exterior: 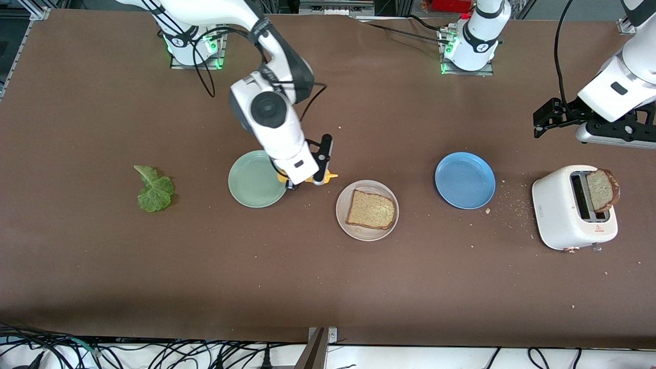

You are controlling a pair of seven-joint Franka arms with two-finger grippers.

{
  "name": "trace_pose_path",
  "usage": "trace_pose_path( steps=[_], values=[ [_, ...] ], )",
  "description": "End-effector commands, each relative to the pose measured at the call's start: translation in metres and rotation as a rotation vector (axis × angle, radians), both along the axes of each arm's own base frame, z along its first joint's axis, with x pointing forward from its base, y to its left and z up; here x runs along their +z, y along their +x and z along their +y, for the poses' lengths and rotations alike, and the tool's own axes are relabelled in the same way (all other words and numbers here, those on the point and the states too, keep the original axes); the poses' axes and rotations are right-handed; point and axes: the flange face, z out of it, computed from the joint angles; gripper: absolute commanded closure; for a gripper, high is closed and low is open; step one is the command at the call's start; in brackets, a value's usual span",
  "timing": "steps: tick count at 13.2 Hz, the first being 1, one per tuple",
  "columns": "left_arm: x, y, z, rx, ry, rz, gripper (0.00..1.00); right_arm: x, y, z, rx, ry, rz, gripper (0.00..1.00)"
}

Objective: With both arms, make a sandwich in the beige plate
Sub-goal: 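Carry the mustard bottle over the bread and squeeze it with the right gripper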

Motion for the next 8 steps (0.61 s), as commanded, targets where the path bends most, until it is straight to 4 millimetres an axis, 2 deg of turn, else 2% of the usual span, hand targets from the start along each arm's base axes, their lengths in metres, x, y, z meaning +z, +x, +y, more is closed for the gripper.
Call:
trace_pose_path(
  steps=[1, 7, 8],
  values=[
    [0.001, -0.004, 0.001, -0.016, -0.014, 0.01, 0.0, -0.005, 0.014, 0.016, -0.06, -0.073, -0.1, 1.0],
    [0.0, -0.004, -0.002, -0.016, -0.016, 0.012, 0.0, -0.063, -0.005, 0.063, -0.084, -0.263, -0.317, 1.0],
    [0.0, -0.004, -0.003, -0.018, -0.014, 0.011, 0.0, -0.068, -0.002, 0.062, -0.079, -0.284, -0.334, 1.0]
  ],
)
